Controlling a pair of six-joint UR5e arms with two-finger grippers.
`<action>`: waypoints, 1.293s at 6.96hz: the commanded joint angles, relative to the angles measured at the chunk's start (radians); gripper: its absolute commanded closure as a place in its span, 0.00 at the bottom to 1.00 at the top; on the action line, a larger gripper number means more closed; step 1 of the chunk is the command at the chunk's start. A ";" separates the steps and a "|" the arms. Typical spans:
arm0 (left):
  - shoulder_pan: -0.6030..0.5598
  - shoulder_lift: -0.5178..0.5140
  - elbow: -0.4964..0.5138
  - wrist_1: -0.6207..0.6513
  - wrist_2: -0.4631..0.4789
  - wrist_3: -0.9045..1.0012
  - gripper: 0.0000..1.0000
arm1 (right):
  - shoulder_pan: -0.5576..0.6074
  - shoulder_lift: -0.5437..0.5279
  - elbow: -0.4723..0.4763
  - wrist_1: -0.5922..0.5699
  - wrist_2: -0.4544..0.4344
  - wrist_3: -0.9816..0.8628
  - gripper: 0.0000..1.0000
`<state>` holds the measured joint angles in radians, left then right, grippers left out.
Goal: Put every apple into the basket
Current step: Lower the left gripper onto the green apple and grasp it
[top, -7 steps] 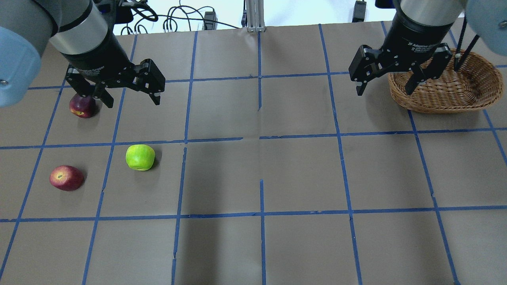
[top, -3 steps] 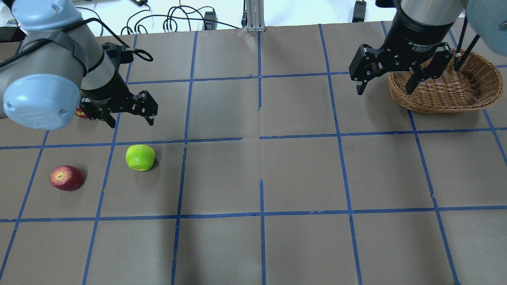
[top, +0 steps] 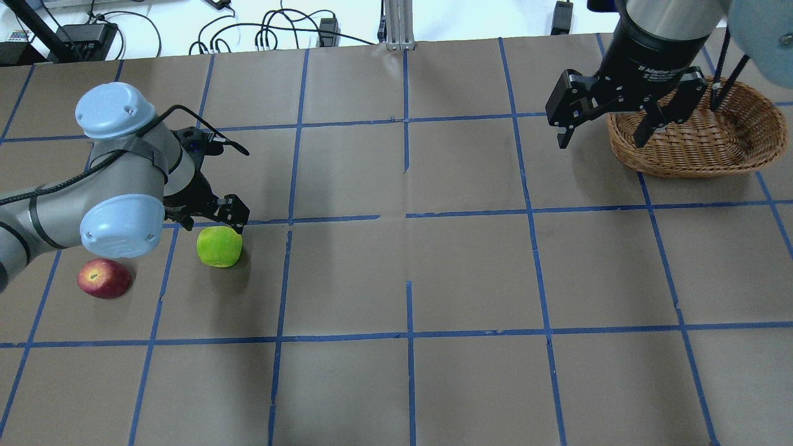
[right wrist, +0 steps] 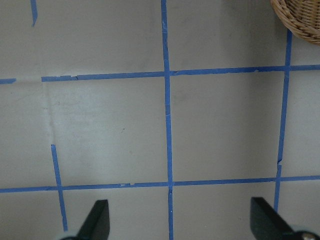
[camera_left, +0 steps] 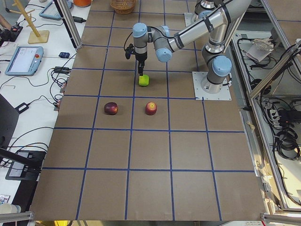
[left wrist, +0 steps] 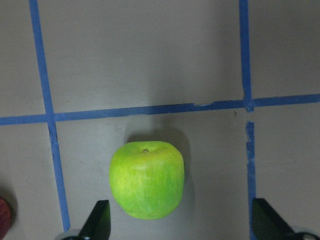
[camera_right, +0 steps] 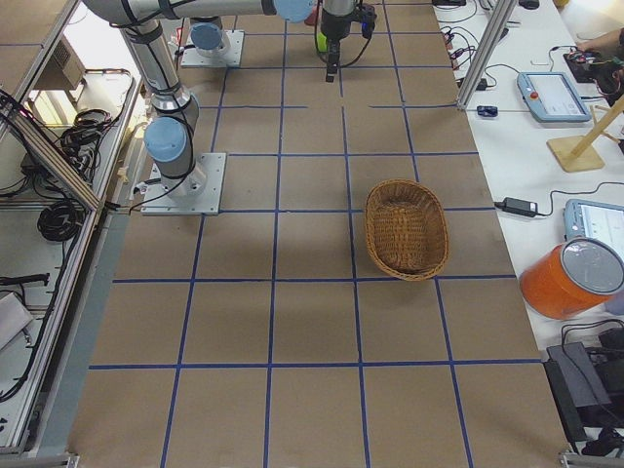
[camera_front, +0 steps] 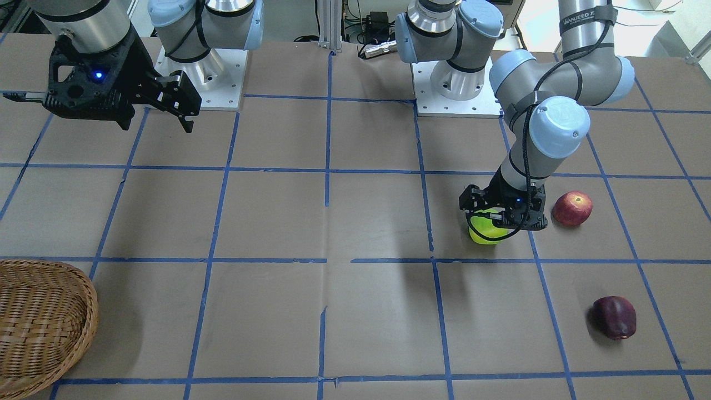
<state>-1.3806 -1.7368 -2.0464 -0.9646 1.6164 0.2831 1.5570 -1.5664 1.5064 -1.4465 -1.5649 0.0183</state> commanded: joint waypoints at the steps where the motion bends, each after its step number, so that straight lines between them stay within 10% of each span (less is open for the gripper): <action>1: 0.023 -0.056 -0.044 0.088 0.002 0.031 0.00 | 0.000 0.000 0.000 0.000 -0.004 0.000 0.00; 3: 0.023 -0.107 -0.040 0.092 0.000 0.025 0.00 | 0.000 0.000 0.000 -0.002 -0.007 -0.001 0.00; 5: 0.022 -0.119 -0.028 0.116 -0.001 0.008 0.45 | 0.000 -0.001 0.000 -0.002 -0.012 -0.011 0.00; 9: -0.266 -0.144 0.126 0.110 -0.128 -0.585 0.50 | -0.014 0.005 0.000 -0.009 -0.012 0.003 0.00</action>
<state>-1.5117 -1.8643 -1.9654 -0.8633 1.5191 -0.1053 1.5476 -1.5638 1.5059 -1.4543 -1.5769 0.0183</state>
